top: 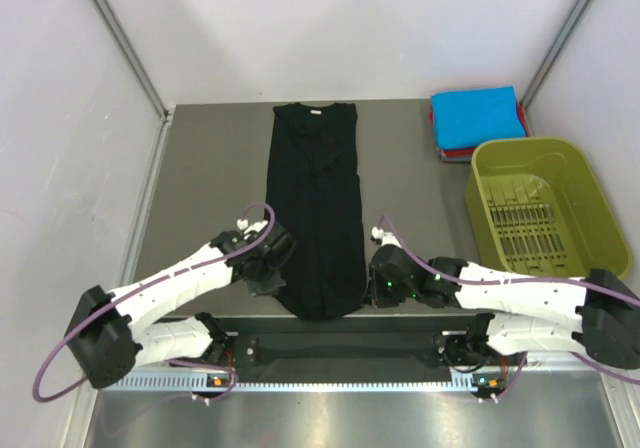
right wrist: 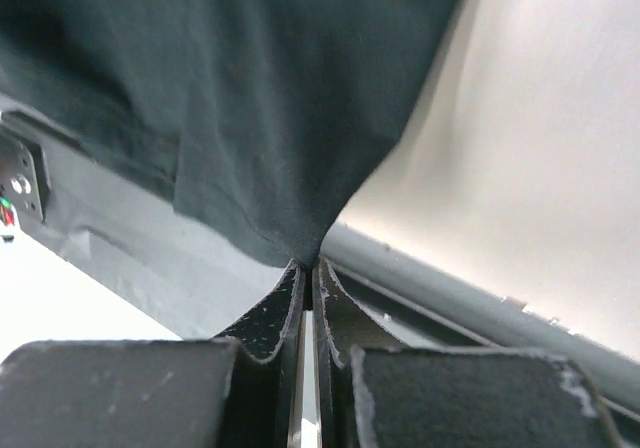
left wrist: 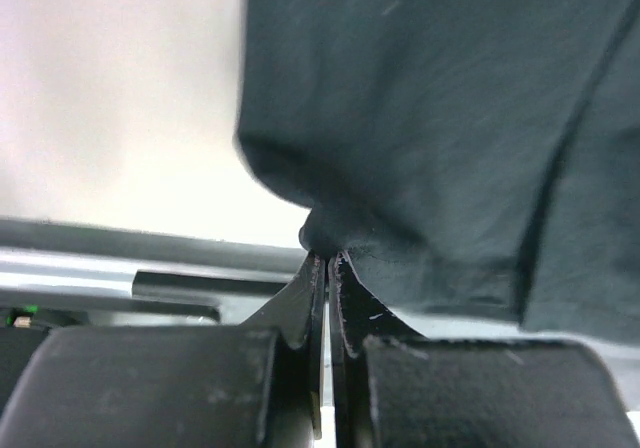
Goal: Fold and stack the t-shirts
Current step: Fold the tshirt
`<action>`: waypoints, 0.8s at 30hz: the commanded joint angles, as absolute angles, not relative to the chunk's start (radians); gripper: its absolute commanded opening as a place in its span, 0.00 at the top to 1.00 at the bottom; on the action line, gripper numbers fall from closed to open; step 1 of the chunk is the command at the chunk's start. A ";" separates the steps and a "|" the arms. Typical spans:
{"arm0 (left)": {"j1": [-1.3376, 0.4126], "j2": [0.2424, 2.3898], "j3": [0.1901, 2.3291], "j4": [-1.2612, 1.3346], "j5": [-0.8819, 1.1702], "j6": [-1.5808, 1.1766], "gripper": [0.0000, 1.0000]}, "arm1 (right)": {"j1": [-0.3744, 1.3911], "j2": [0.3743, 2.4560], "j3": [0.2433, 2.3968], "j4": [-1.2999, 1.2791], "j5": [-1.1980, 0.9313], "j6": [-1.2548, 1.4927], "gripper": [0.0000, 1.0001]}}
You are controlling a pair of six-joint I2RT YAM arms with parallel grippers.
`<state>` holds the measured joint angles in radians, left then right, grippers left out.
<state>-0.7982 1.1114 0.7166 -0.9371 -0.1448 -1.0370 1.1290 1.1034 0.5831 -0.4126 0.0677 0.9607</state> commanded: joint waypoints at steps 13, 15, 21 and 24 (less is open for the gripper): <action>-0.442 1.448 1.090 -0.727 -0.101 -0.704 1.00 | 0.796 1.448 1.044 -0.561 0.020 0.457 1.00; -0.393 1.529 1.133 -0.712 -0.066 -0.684 1.00 | 0.767 1.532 1.125 -0.569 0.018 0.407 1.00; -0.322 1.738 1.333 -0.716 -0.014 -0.618 1.00 | 0.687 1.715 1.327 -0.604 0.005 0.351 1.00; -0.305 1.804 1.428 -0.730 -0.025 -0.603 1.00 | 0.663 1.779 1.425 -0.635 -0.020 0.321 1.00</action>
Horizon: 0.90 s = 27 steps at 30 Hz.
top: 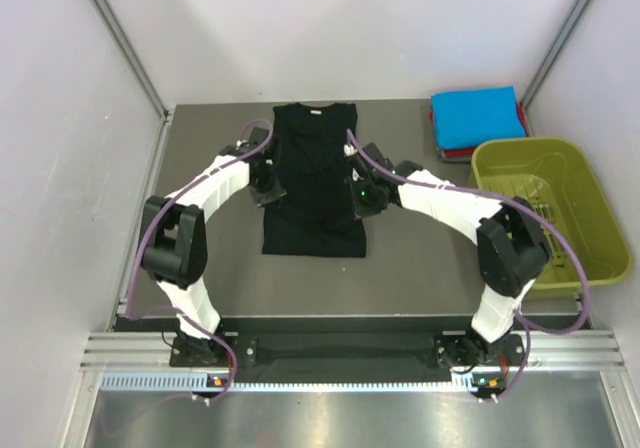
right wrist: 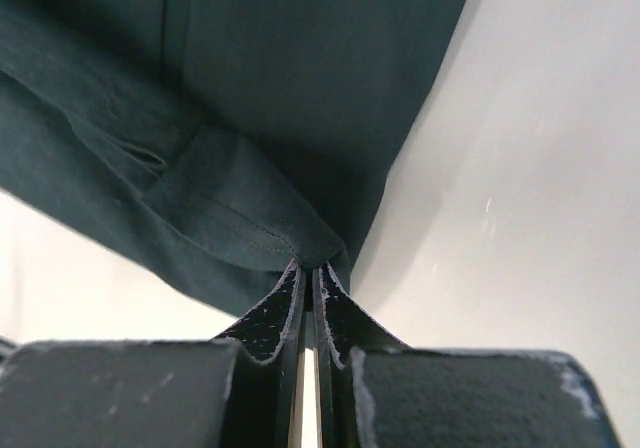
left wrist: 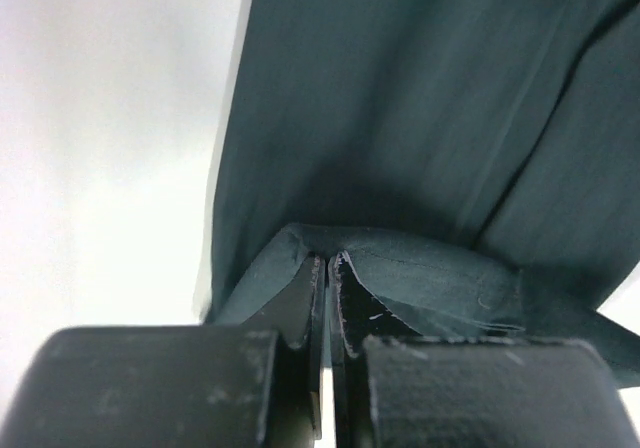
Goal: Fold and stack the t-shirts
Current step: Fold the tshirt
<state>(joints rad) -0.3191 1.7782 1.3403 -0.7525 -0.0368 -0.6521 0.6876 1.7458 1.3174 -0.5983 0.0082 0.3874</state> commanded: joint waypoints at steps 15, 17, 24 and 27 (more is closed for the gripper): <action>-0.216 2.026 1.706 -0.749 -0.038 -0.581 1.00 | 0.568 2.048 1.822 -0.735 -0.074 0.209 1.00; -0.204 2.039 1.717 -0.729 -0.032 -0.583 1.00 | 0.555 2.089 1.857 -0.745 -0.077 0.204 1.00; -0.186 2.068 1.743 -0.701 -0.041 -0.574 1.00 | 0.520 2.157 1.931 -0.752 -0.092 0.190 1.00; -0.181 2.086 1.749 -0.677 -0.011 -0.565 1.00 | 0.511 2.169 1.939 -0.741 -0.101 0.187 1.00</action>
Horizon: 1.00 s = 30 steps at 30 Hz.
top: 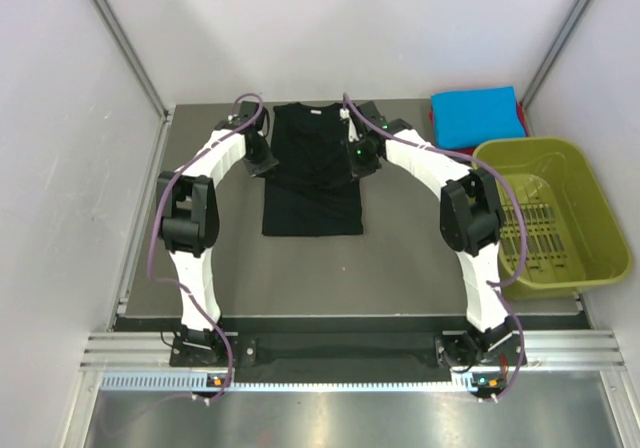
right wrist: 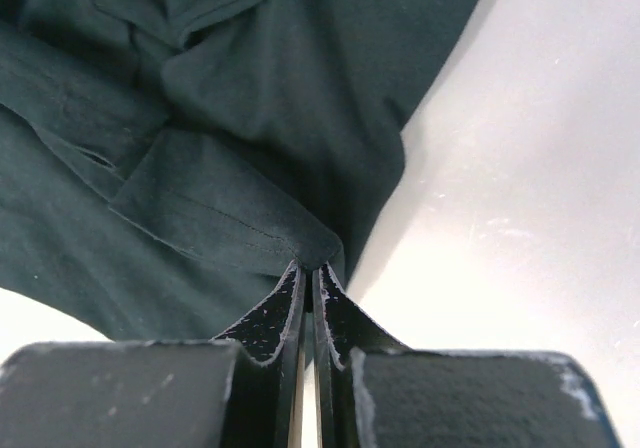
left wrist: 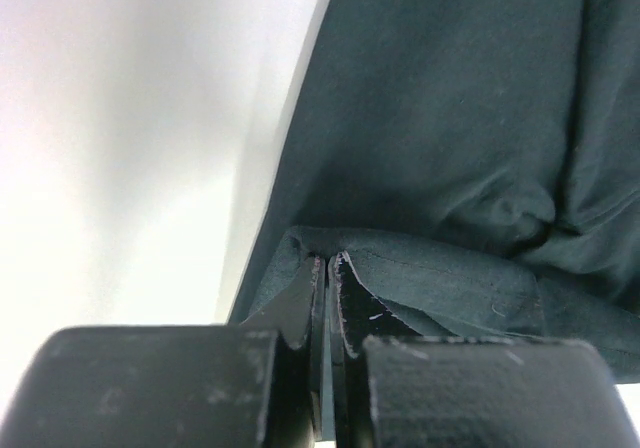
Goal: Fold and stack the t-shirts
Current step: Fold the tshirt
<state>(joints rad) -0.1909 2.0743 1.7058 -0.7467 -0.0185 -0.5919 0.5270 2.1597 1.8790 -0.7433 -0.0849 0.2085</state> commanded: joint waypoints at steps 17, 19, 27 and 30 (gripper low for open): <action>-0.181 2.161 1.942 -0.842 -0.148 -0.528 0.73 | 0.466 2.238 2.072 -0.794 -0.069 0.213 0.68; -0.181 2.116 1.939 -0.867 -0.224 -0.529 0.71 | 0.469 2.189 2.051 -0.795 -0.066 0.225 0.66; -0.238 1.916 1.642 -0.663 0.012 -0.526 0.75 | 0.532 2.072 1.810 -0.678 -0.080 0.285 0.81; -0.270 1.928 1.609 -0.676 0.066 -0.529 0.76 | 0.551 2.103 1.804 -0.652 -0.094 0.290 0.82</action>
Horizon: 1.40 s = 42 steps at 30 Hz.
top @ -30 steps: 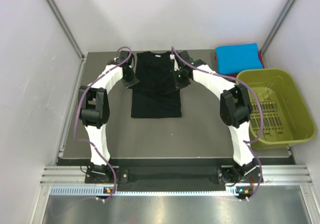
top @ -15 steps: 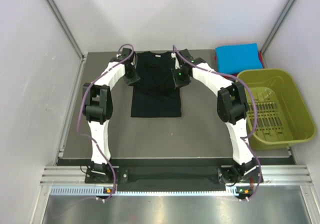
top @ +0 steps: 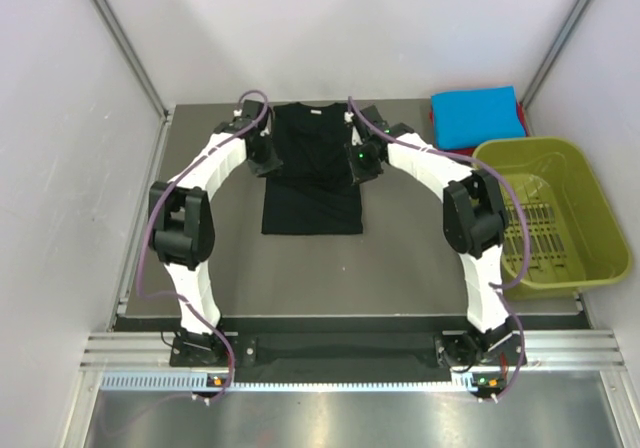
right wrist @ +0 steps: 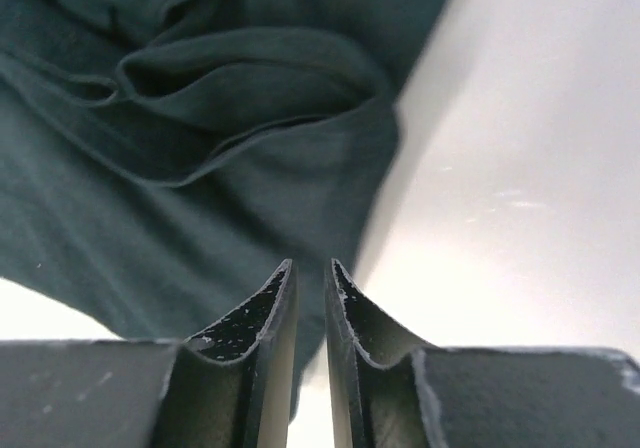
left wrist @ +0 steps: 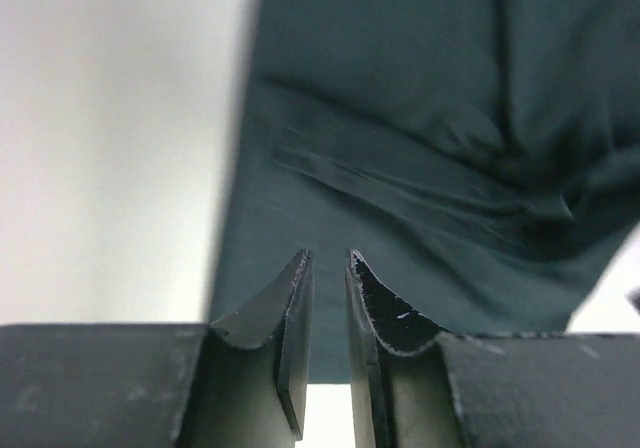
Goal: Fold and stack the t-shirts
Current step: Fold the tshirt
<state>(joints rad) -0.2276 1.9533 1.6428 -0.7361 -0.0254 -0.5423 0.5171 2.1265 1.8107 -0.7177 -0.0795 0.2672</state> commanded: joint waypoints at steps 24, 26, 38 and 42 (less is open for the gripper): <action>-0.399 2.032 1.601 -0.565 0.081 -0.566 0.77 | 0.499 2.306 2.002 -0.466 -0.054 0.428 0.83; -0.399 2.043 1.618 -0.557 0.060 -0.565 0.77 | 0.499 2.306 2.003 -0.477 -0.052 0.426 0.83; -0.374 2.154 1.764 -0.594 -0.126 -0.517 0.77 | 0.476 2.136 1.896 -0.503 -0.028 0.403 0.80; -0.370 2.186 1.825 -0.568 -0.167 -0.502 0.77 | 0.471 2.103 1.850 -0.497 -0.041 0.394 0.79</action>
